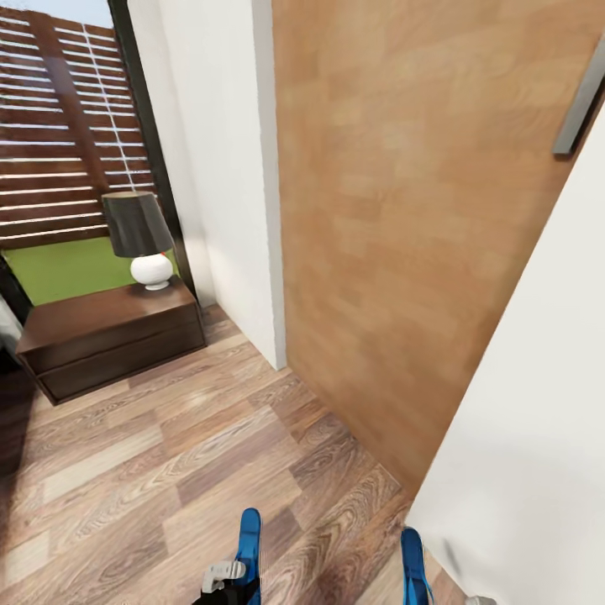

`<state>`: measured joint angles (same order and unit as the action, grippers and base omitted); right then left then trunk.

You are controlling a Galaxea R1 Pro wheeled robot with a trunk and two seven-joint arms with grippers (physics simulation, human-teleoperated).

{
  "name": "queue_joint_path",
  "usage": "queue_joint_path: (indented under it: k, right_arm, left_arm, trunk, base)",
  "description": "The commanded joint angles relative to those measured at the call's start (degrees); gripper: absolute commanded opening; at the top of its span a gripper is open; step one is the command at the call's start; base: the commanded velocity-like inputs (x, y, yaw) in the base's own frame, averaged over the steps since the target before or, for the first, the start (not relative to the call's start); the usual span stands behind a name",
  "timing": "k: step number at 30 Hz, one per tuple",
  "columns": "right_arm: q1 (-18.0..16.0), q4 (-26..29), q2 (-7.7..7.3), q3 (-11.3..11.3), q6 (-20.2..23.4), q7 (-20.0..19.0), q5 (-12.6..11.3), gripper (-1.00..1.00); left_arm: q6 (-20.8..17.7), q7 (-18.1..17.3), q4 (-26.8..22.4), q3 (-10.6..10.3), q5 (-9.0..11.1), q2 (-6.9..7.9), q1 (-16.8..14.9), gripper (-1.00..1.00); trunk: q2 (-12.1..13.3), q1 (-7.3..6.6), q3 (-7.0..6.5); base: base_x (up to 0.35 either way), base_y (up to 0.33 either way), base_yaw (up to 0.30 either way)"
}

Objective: In the bedroom, move the book from the bed onto either nightstand, and place the two sandals side by side next to the bed.

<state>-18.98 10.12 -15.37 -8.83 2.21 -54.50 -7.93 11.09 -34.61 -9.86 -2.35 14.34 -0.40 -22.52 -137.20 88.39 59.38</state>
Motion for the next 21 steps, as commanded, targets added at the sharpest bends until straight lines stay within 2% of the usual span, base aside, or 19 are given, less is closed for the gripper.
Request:
queue_joint_path:
  k: [1,21]
  right_arm:
    - [0.0,0.0,-0.01,-0.1,0.3,0.0,-0.2,-1.0]
    - [0.0,0.0,0.08,-0.1,0.3,0.0,-0.2,-1.0]
  left_arm:
    - [0.2,-0.1,0.1,-0.3,0.3,-0.01,-0.1,-1.0]
    - [0.2,-0.3,0.1,-0.2,0.4,0.04,-0.1,-1.0]
  trunk:
    - [0.0,-0.01,0.07]
    - [0.0,-0.01,0.52]
  base:
    - [0.0,0.0,0.291]
    - [0.0,0.0,0.291]
